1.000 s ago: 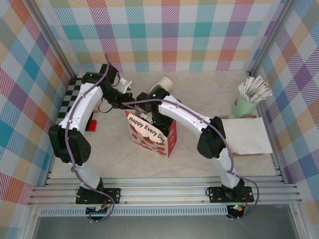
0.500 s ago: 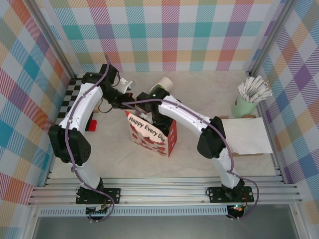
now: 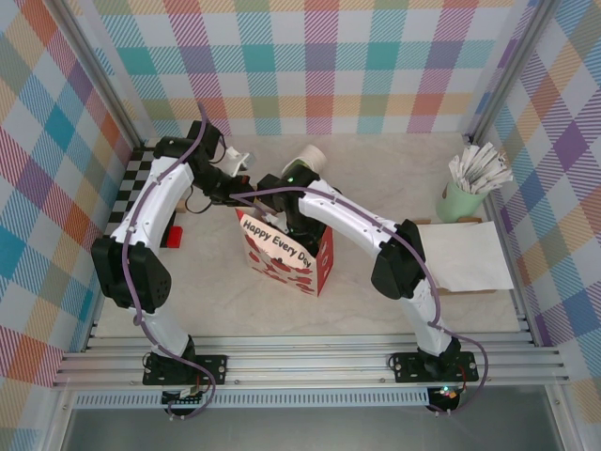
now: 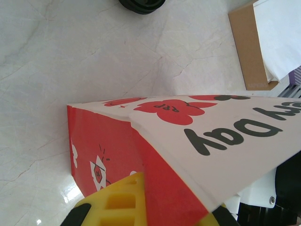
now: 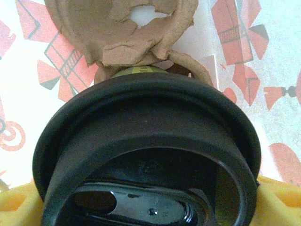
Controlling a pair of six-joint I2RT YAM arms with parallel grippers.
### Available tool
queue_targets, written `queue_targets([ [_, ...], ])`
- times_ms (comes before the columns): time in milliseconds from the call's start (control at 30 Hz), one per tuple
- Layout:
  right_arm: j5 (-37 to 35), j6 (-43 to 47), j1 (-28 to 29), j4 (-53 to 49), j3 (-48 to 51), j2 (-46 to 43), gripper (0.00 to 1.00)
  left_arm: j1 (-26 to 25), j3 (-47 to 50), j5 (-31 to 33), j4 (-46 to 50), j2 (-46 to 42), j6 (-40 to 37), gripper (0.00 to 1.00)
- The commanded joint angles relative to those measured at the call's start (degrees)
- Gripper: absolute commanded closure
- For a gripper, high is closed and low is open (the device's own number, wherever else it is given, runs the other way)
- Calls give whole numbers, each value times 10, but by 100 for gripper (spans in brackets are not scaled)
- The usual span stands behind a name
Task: Pack the takeout coffee
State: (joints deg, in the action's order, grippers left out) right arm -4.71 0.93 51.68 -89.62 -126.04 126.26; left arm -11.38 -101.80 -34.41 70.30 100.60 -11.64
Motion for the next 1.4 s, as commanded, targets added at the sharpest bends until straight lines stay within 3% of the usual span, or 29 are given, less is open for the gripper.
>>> queue_targets([
  [0,-10,11,-4,-11,7,-6,44,2,3,-6,4,-20,-9,100],
  [1367,7,29,-7,62,101,-6,44,2,-13,-7,9,-7,-14,100],
])
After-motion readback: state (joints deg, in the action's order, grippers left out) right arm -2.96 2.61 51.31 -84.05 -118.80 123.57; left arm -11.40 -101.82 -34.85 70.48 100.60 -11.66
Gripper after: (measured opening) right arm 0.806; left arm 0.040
